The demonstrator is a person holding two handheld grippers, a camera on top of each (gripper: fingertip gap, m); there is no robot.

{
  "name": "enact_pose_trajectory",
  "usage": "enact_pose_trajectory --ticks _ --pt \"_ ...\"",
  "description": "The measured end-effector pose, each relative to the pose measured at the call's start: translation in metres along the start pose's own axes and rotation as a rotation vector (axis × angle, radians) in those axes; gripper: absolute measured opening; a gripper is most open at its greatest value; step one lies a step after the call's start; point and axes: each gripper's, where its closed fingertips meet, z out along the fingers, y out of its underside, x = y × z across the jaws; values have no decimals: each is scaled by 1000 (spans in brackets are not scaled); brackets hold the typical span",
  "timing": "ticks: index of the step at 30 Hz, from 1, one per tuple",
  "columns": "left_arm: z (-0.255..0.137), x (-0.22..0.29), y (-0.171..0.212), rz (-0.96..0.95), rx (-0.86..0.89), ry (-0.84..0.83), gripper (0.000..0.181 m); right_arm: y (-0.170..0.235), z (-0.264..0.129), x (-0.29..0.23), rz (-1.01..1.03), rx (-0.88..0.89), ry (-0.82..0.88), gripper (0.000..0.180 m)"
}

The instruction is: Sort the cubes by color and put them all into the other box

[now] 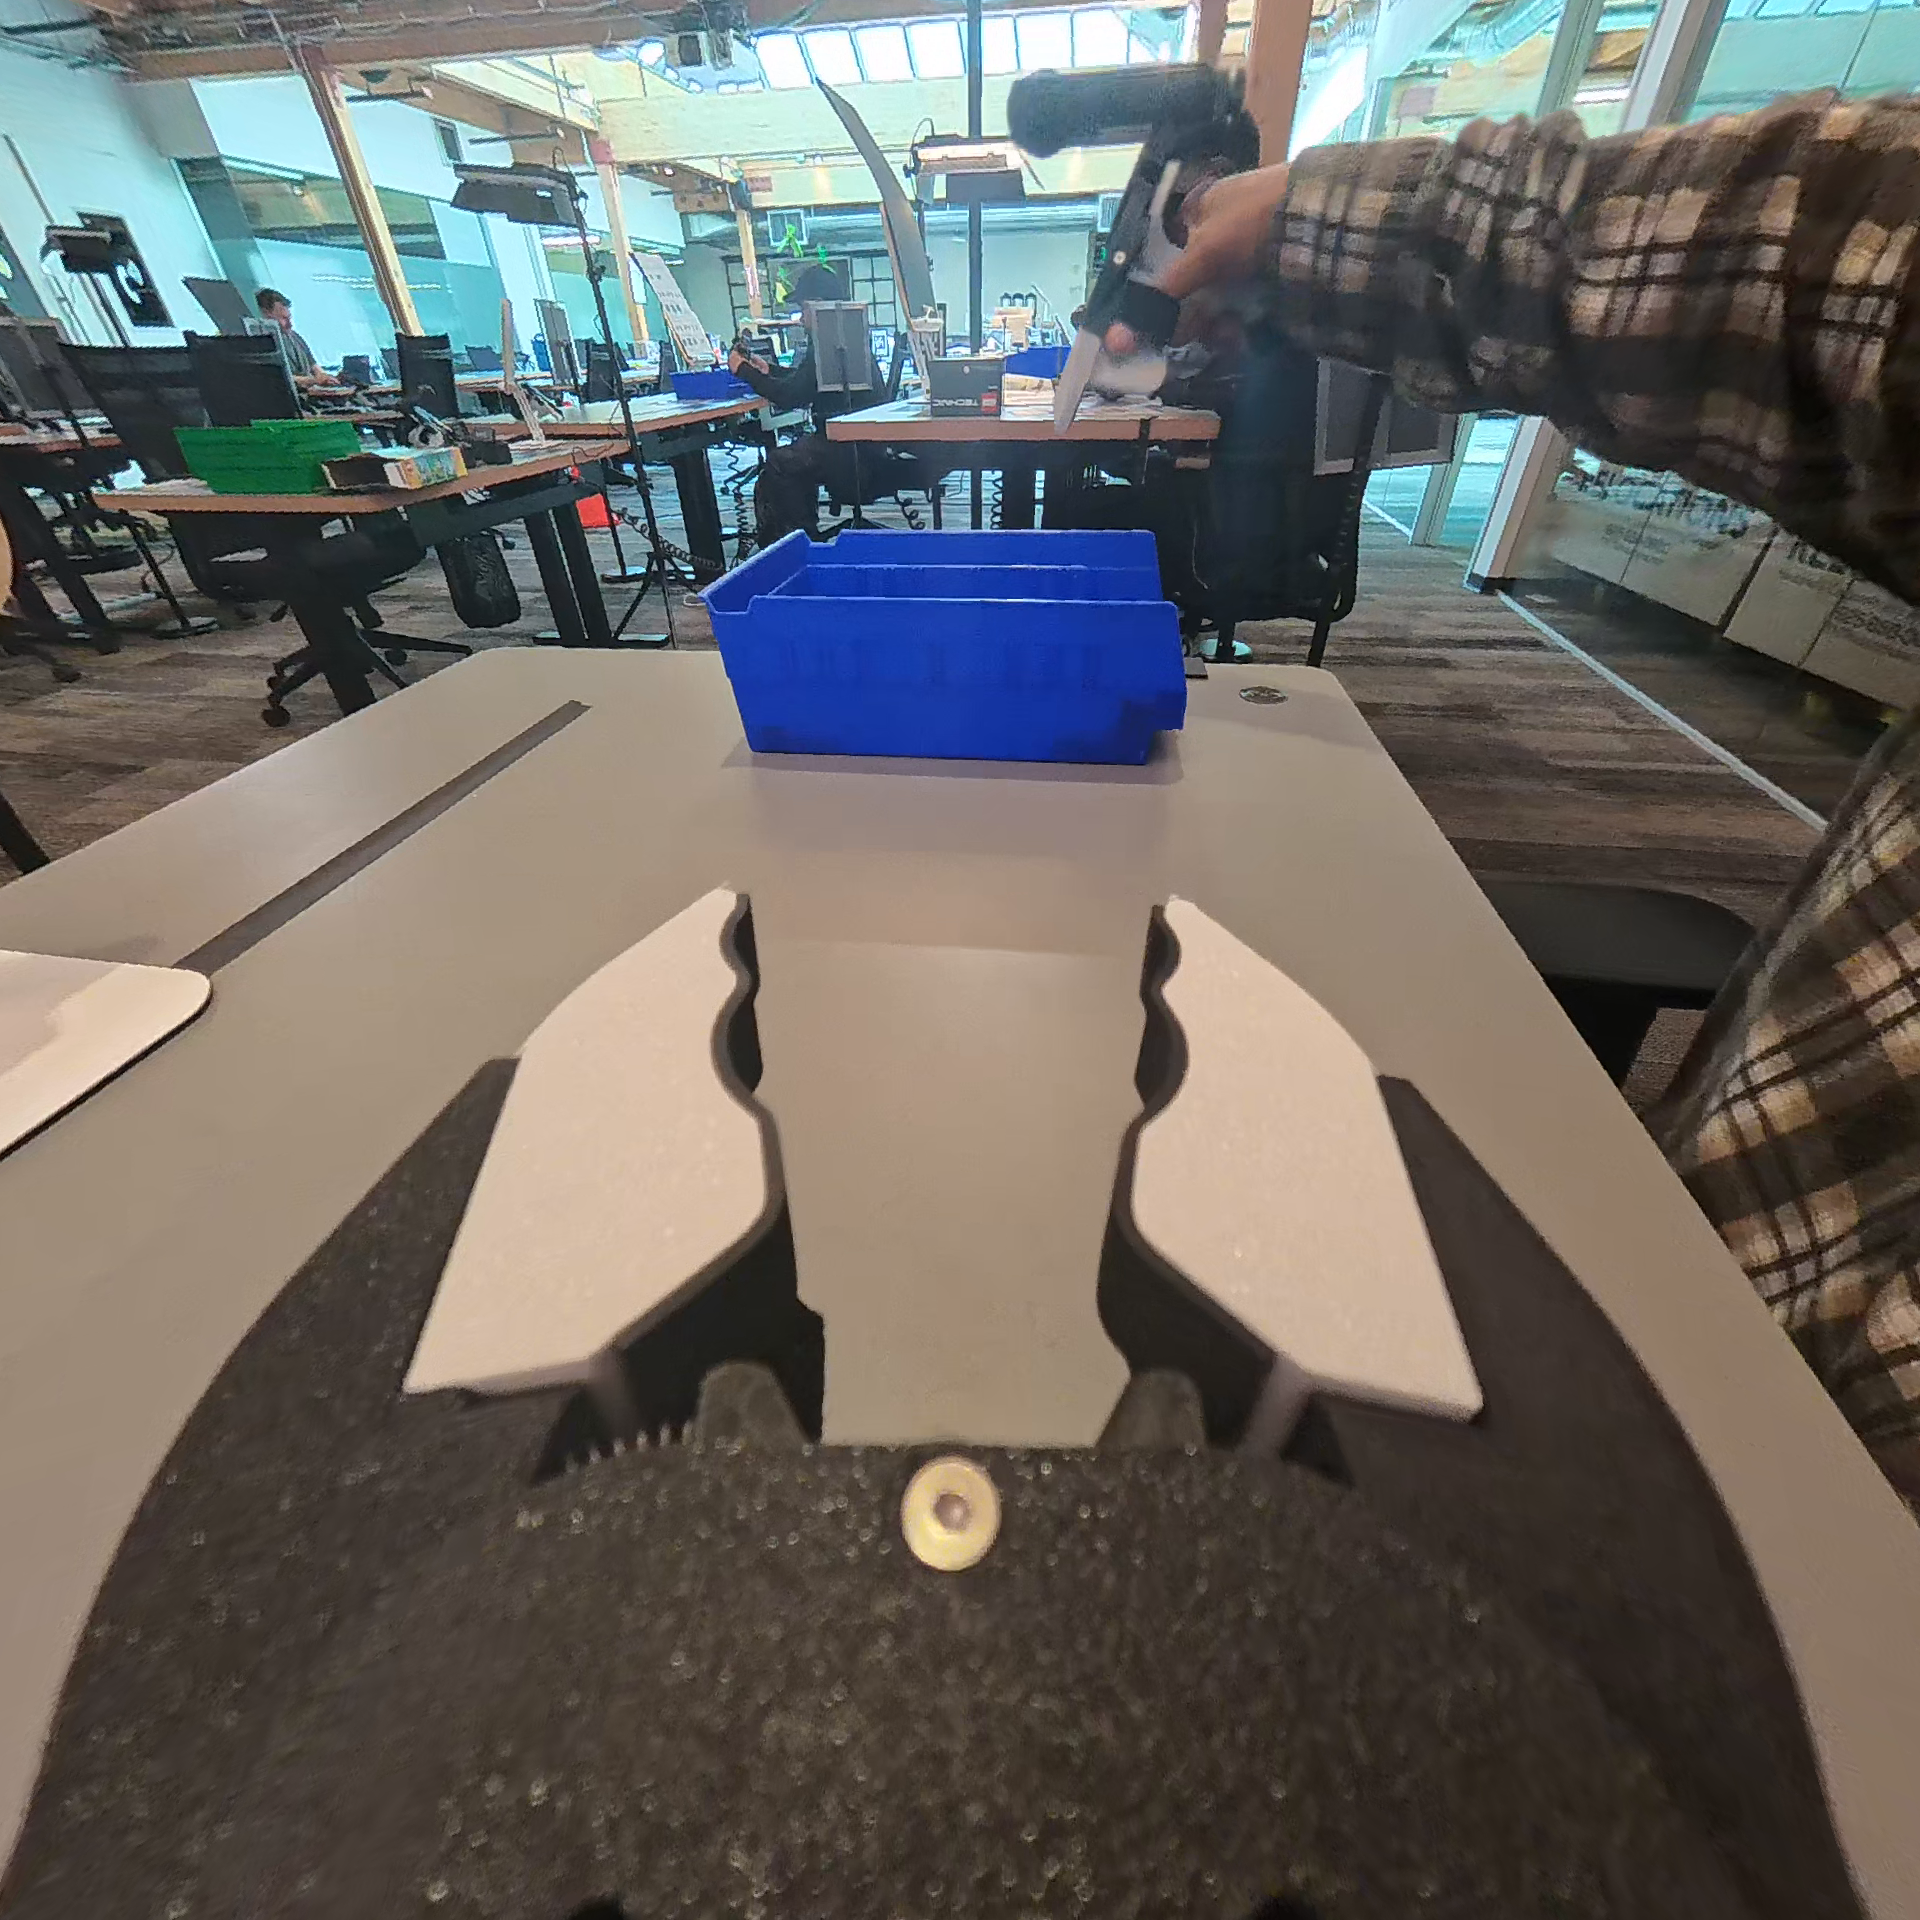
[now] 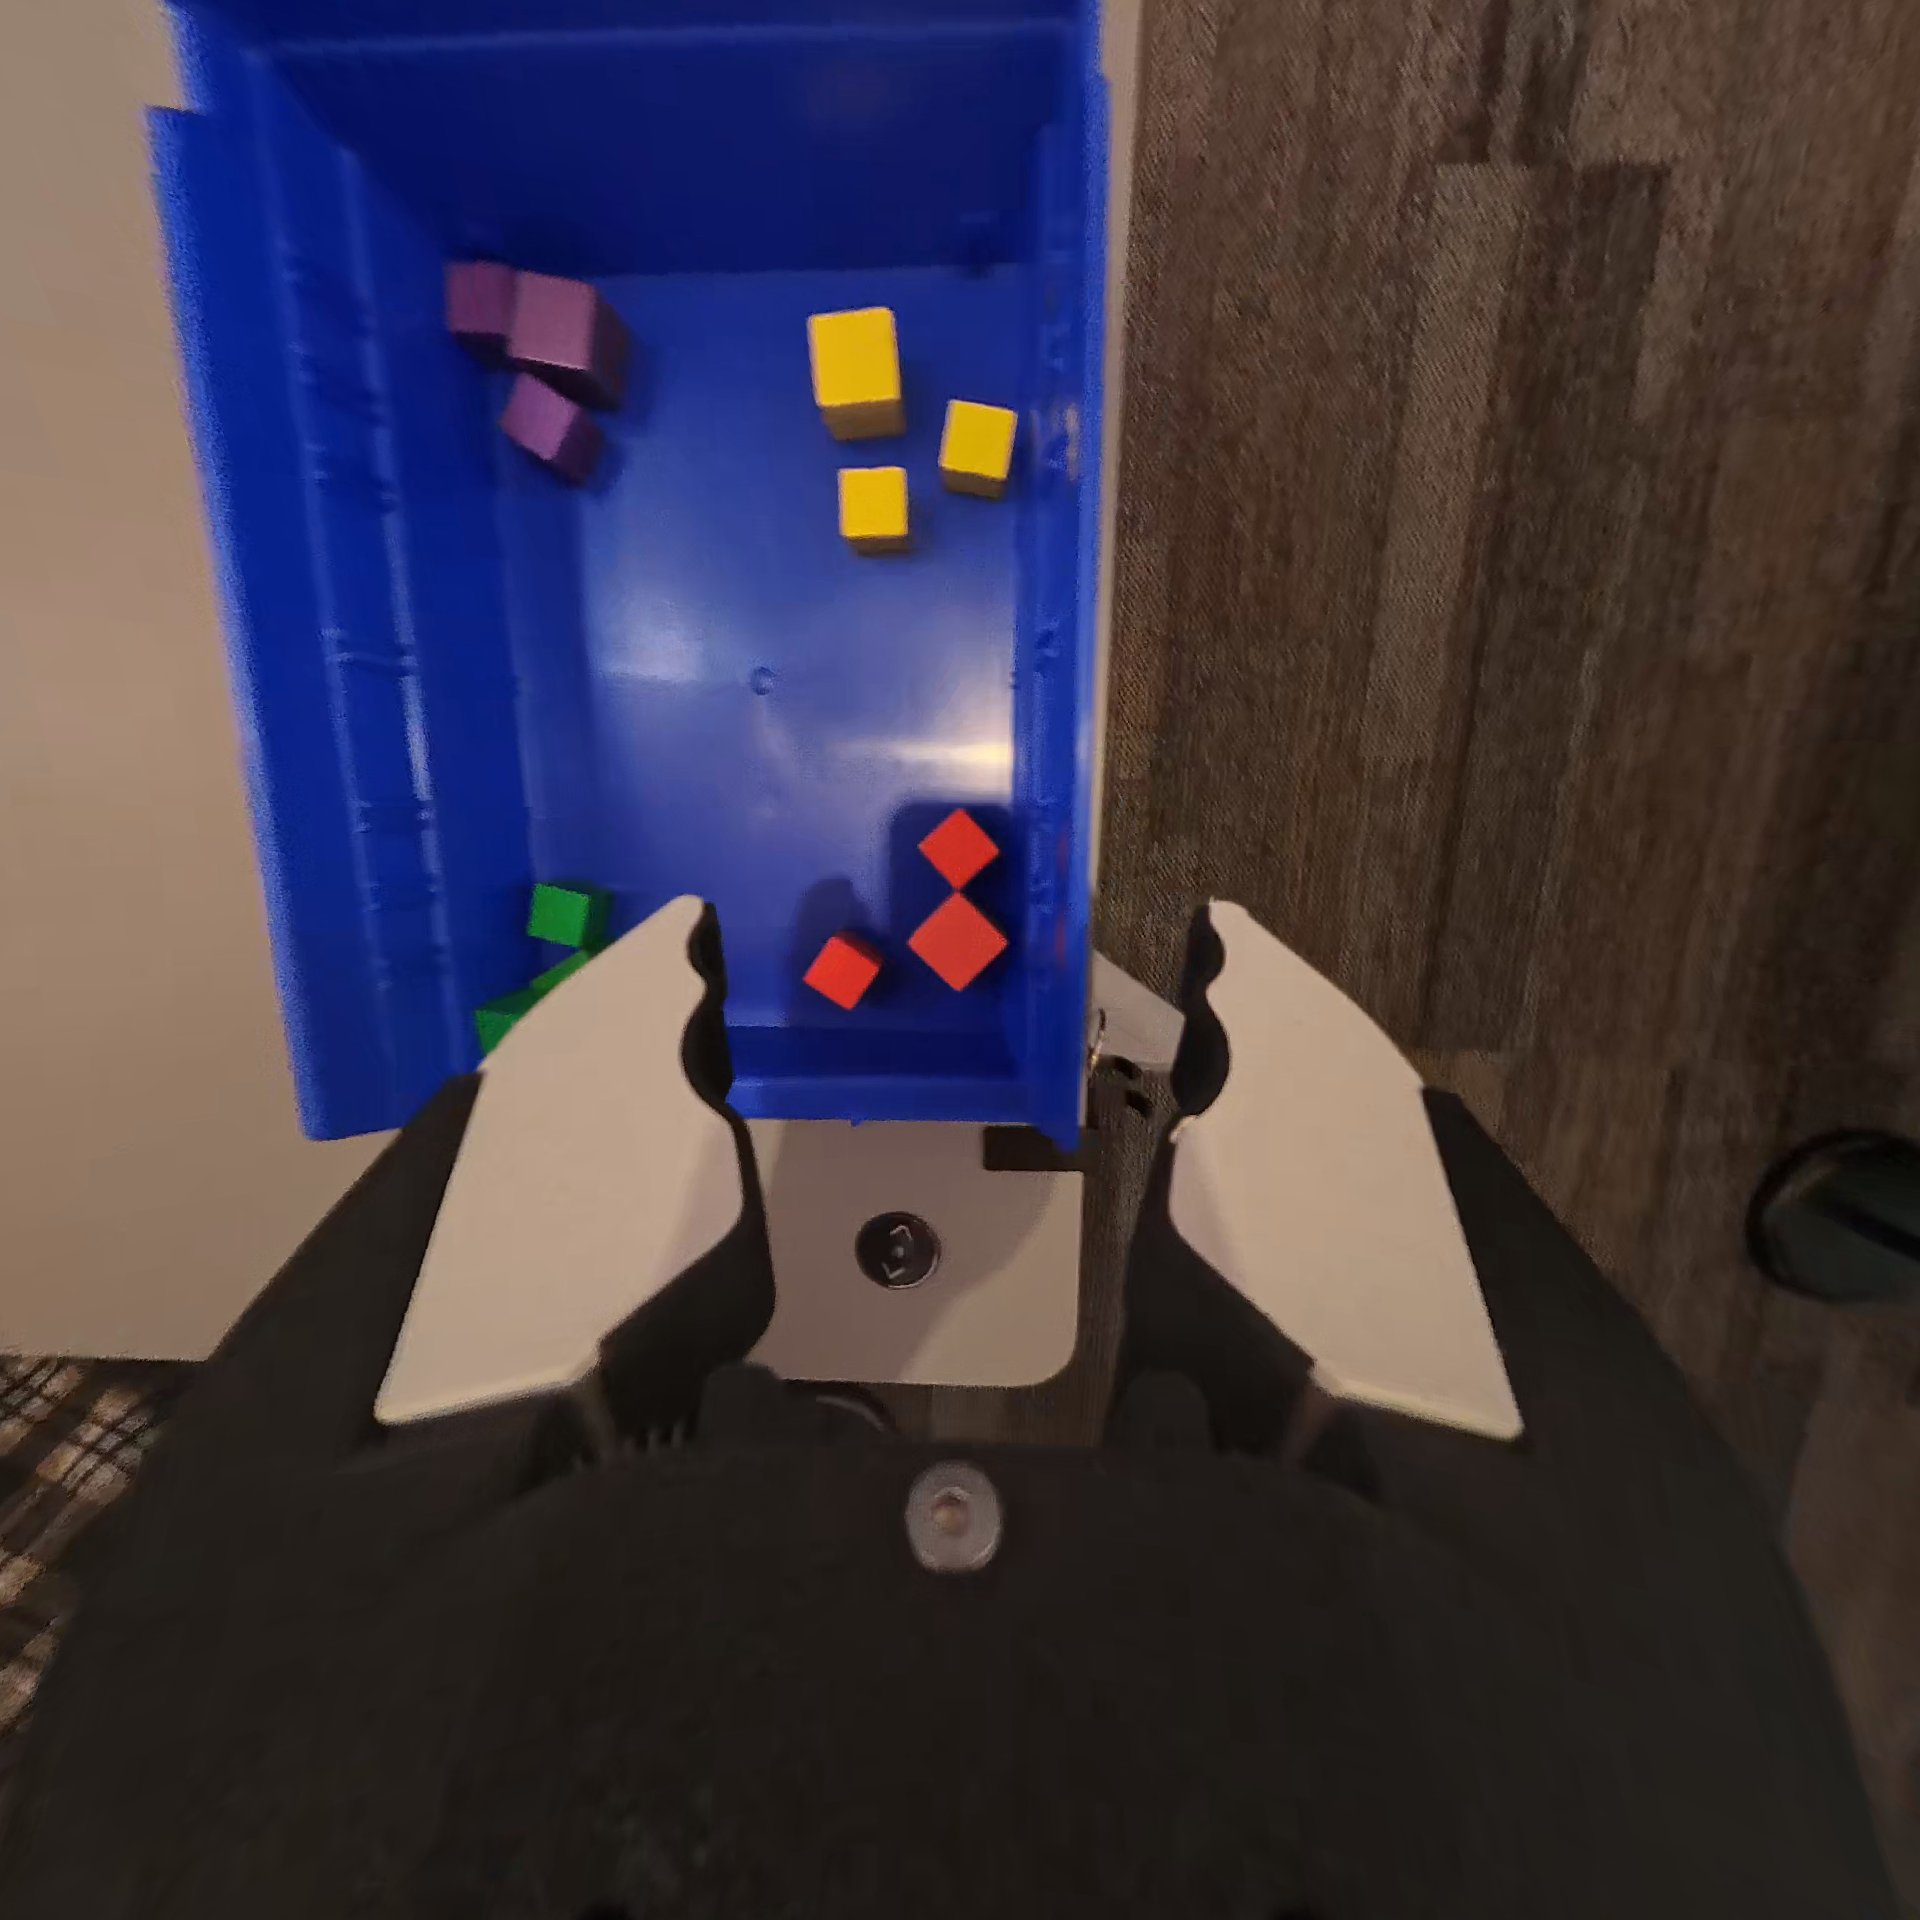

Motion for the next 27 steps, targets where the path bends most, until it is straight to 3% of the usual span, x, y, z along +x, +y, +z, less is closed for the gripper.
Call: enact_pose_trajectory --ticks 20,24,27 --pt "2 -4 7 -11 -24 -5 71 19 78 41 73 -228 25 77" --pt "0 -4 6 -14 -30 -14 72 18 96 35 85 -255 -6 56" --pt "-8 3 -2 -30 -20 -30 72 19 108 20 116 -293 -83 11"
